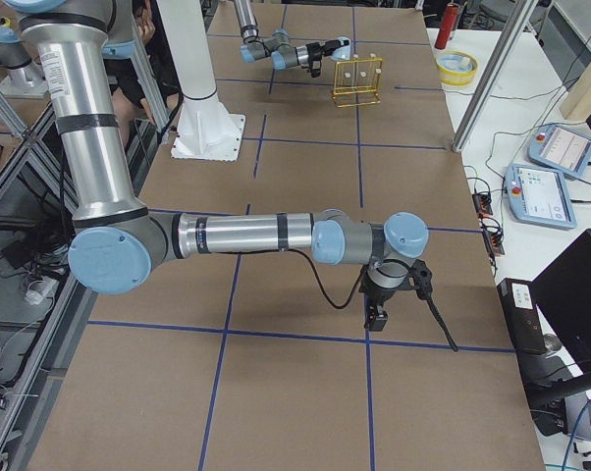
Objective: Hang cup on cup holder
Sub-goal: 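Carry the tilted cup with the left gripper onto a rack peg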
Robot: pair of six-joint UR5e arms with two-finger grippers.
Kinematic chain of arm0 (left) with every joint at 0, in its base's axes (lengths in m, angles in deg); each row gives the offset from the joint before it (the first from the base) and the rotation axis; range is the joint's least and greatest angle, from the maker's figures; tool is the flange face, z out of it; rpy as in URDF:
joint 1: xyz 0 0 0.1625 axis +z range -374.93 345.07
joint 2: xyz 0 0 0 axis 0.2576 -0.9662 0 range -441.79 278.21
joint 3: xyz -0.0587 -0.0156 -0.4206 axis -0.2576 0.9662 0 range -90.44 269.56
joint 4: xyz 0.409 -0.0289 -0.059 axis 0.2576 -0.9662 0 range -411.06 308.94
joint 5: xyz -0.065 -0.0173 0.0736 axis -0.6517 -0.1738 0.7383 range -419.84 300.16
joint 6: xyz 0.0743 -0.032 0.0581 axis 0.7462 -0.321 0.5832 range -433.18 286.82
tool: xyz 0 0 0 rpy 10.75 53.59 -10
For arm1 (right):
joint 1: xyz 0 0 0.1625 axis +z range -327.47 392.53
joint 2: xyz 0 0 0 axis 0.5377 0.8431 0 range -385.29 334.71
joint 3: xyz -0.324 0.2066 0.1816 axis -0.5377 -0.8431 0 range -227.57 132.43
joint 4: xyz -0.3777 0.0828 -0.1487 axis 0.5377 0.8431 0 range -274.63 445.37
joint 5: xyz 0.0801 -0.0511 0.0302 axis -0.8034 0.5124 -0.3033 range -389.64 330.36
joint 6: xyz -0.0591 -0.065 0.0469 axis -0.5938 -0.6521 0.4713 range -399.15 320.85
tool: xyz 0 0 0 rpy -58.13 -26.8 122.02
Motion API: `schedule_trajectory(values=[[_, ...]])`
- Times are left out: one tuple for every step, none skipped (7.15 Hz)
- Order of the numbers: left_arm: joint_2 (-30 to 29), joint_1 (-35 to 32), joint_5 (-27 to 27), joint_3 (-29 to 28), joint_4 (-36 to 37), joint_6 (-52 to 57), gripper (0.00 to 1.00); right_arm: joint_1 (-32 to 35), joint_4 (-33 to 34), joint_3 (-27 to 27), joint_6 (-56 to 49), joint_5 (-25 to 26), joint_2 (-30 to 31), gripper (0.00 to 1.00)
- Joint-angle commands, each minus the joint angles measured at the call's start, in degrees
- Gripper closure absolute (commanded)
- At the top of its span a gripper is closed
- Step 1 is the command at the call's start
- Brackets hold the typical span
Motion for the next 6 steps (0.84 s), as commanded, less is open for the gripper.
schedule_trajectory(values=[[0.2,1.02,0.09,0.19,-0.07,-0.03,0.71,0.0,0.0,-0.03,-0.02,0.0,0.0,0.0],[0.21,1.63,0.44,0.28,-0.16,-0.03,0.71,0.0,0.0,0.06,-0.02,0.0,0.0,0.0],[0.29,2.16,1.14,0.8,-0.24,-0.03,0.71,0.0,0.0,-0.02,-0.02,0.0,0.0,0.0],[0.47,2.51,1.23,1.59,-0.24,-0.03,0.71,0.0,0.0,-0.03,-0.02,0.0,0.0,0.0],[0.56,2.69,1.23,1.51,-0.24,-0.03,0.71,-0.08,0.0,0.06,-0.02,0.0,0.0,0.0],[0.64,3.3,1.23,1.42,-0.24,-0.03,0.69,0.0,0.0,-0.02,-0.02,0.0,0.0,0.0]])
